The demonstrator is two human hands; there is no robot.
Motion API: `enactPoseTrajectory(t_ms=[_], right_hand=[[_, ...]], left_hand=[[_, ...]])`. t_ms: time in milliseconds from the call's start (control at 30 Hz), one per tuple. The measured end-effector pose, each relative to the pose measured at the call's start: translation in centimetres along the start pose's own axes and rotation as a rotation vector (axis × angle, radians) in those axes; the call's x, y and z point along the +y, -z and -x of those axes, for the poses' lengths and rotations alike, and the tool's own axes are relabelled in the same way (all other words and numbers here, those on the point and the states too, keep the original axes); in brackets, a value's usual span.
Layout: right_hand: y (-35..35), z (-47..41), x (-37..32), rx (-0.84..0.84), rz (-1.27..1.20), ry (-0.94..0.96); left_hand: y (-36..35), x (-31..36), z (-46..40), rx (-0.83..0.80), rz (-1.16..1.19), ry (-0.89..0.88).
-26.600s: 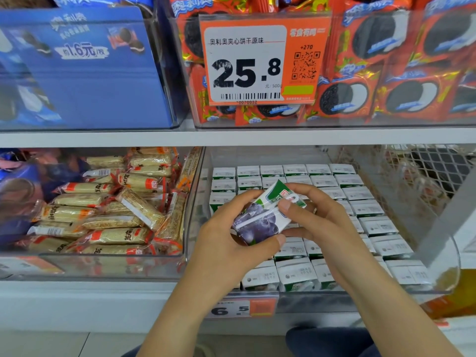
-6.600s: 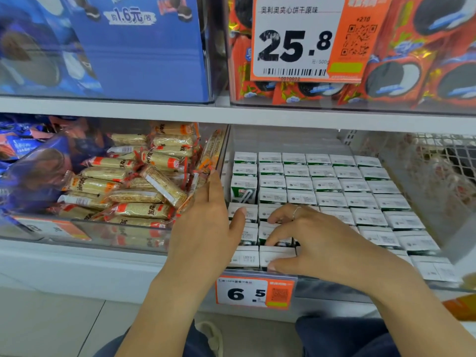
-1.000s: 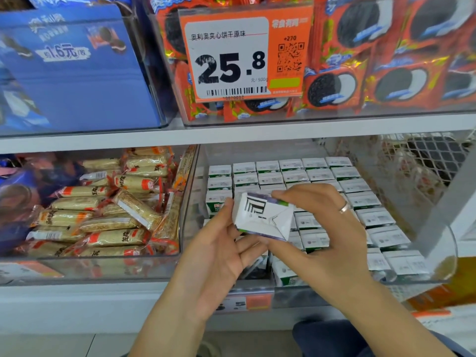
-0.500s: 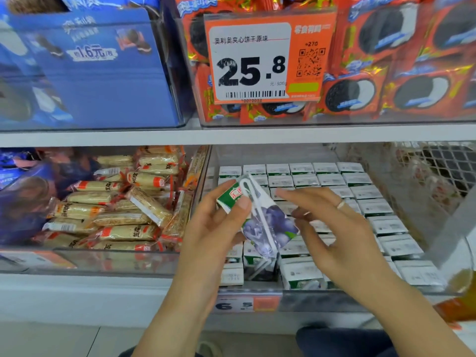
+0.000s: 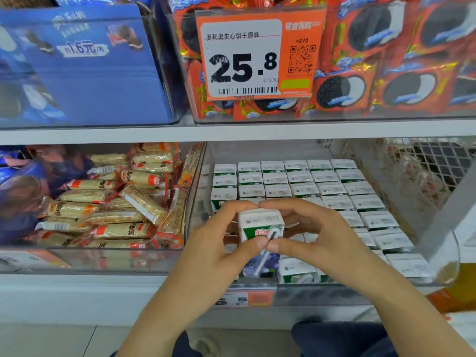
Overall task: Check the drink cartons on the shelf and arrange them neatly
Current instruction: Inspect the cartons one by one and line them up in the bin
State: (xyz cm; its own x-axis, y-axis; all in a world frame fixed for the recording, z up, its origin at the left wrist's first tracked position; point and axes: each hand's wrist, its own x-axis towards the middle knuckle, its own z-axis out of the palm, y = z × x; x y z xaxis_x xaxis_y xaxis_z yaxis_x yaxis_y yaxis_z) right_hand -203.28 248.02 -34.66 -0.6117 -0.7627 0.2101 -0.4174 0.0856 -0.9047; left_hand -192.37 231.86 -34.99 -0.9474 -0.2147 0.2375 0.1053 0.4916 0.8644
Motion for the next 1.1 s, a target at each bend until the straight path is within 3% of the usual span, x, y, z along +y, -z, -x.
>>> enactPoseTrajectory(t_ms=[267,533,733,900,1100], right_hand=[[0.3,0.4,0.2,-0.006,0.015,0.032],[0.4,0.9,1.5,-0.150,0.225,-0.058],[3.6,1.9,2.3,-0.150,0.439,-0.140],[3.3,2.0,2.6,-0.238,0.678,-0.095],[2.2,0.9,2.3,-0.264,0.790,-0.040]], left_hand=[[0.1,0.2,0.3,-0.039,-0.087,-0.020],[-0.4,-0.5,0.3,-0.130,-0.413,0.046],[-0.6,-1.0,0.3,-0.195,-0.474,0.074],[-1.1,-0.8,0.2,-0.139,-0.460,0.075],[-1.7,-0.9,-0.3,-0.030,-0.442,0.058]])
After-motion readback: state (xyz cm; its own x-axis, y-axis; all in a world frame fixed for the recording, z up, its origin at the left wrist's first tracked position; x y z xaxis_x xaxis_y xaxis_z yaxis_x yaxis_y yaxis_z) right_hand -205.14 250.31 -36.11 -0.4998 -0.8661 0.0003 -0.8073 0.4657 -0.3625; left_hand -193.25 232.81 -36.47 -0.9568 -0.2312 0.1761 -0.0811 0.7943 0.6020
